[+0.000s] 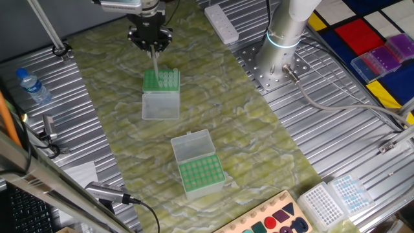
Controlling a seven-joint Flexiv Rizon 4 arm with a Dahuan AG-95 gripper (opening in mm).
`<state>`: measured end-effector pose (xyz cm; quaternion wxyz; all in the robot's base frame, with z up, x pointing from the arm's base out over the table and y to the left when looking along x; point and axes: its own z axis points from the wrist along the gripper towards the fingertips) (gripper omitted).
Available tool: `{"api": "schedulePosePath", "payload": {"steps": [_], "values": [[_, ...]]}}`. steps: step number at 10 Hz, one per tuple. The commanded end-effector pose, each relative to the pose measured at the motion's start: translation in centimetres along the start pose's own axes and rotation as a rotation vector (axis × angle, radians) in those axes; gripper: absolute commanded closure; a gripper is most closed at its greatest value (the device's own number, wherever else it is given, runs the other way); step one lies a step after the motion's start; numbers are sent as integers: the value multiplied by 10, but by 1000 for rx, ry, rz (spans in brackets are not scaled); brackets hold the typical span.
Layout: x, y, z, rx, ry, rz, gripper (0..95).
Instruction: Transfer all large pipette tips from one holder to another
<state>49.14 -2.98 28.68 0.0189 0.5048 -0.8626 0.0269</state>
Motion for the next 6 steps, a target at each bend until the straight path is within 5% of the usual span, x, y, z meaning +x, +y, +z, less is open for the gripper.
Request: {"api": "schedulePosePath", "payload": {"steps": [1,6], "values": [[1,0,1,-8,-2,1,950],[9,3,9,-41,-22,18,950]]}}
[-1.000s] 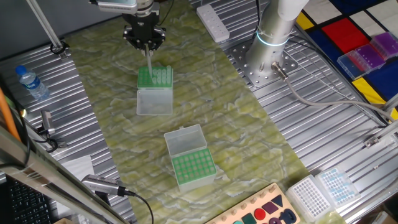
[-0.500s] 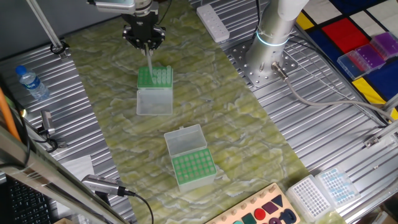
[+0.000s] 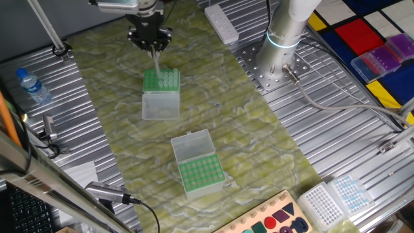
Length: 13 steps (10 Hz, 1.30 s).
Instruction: Transfer all large pipette tips from one holder to another
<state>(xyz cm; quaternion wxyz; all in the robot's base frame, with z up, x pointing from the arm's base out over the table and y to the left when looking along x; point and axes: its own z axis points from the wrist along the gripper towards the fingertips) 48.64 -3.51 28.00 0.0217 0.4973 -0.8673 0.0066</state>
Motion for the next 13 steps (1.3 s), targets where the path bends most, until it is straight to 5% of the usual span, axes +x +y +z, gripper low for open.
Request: {"api": "schedulePosePath", "payload": {"steps": [1,8,9,10,11,13], "values": [[2,2,2,-3,-7,2,950],[3,5,13,13,-5,-6,950],[3,5,13,15,-4,-19,760],[3,5,13,14,-5,-27,760],[3,5,13,14,-4,-32,570],[3,5,13,10,0,-16,570]]}}
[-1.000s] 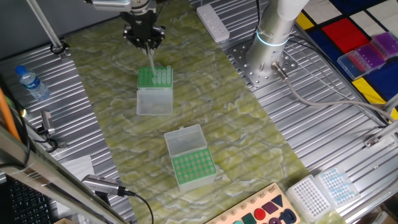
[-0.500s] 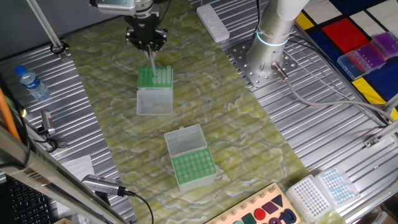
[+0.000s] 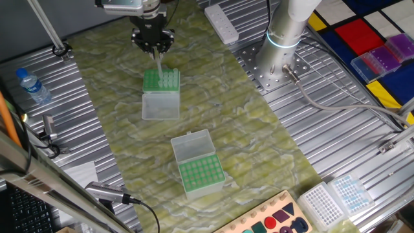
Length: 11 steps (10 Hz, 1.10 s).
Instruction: Transfer all large pipette tips from one holder to another
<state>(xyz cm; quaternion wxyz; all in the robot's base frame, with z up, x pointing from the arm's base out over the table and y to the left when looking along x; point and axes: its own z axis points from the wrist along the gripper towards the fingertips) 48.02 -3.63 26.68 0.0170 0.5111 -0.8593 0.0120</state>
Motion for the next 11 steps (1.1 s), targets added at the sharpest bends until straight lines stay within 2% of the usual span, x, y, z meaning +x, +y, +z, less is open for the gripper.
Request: {"api": "schedulePosePath", "payload": {"steps": [1,2,3,4,5,6,7,8,9,10,11], "values": [[-1,-1,-4,-16,-12,102,760],[-3,-1,-9,-30,-2,152,950],[-7,1,-18,-43,16,279,950],[-14,5,-30,-22,38,430,950],[-20,9,-35,-8,24,568,950],[-34,17,-38,7,-22,771,950],[-41,20,-39,8,-35,839,950],[-56,31,-36,13,-48,939,950],[-61,38,-28,26,-70,974,950],[-64,41,-23,25,-78,990,950],[-67,46,-18,21,-70,1002,950]]}}
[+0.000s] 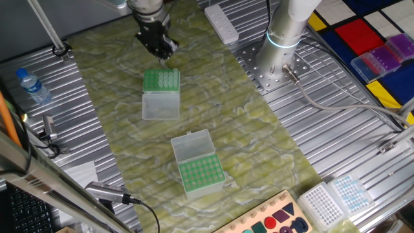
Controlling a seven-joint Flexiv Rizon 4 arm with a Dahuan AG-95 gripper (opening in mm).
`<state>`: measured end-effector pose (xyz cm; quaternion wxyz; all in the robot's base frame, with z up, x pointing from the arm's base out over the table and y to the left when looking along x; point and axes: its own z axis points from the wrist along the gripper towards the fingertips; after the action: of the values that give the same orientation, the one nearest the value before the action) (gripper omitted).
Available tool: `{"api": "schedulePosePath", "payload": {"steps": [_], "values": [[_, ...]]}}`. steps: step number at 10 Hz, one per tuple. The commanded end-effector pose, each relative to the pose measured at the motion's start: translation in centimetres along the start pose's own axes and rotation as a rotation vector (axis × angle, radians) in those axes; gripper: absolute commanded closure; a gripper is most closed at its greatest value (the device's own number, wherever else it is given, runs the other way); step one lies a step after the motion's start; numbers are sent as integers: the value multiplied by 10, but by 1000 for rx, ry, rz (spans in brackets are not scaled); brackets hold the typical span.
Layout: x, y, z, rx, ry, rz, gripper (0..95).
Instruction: Transfer all large pipette tips from one holder to another
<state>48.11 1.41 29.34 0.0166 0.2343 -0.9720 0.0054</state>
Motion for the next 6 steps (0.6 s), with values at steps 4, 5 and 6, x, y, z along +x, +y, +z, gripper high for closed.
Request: {"api": "schedulePosePath", "payload": {"steps": [4,5,6], "values": [[-7,46,18,-12,-74,503,950],[-5,51,27,-29,-81,528,950],[-4,54,34,-68,-93,539,950]]}}
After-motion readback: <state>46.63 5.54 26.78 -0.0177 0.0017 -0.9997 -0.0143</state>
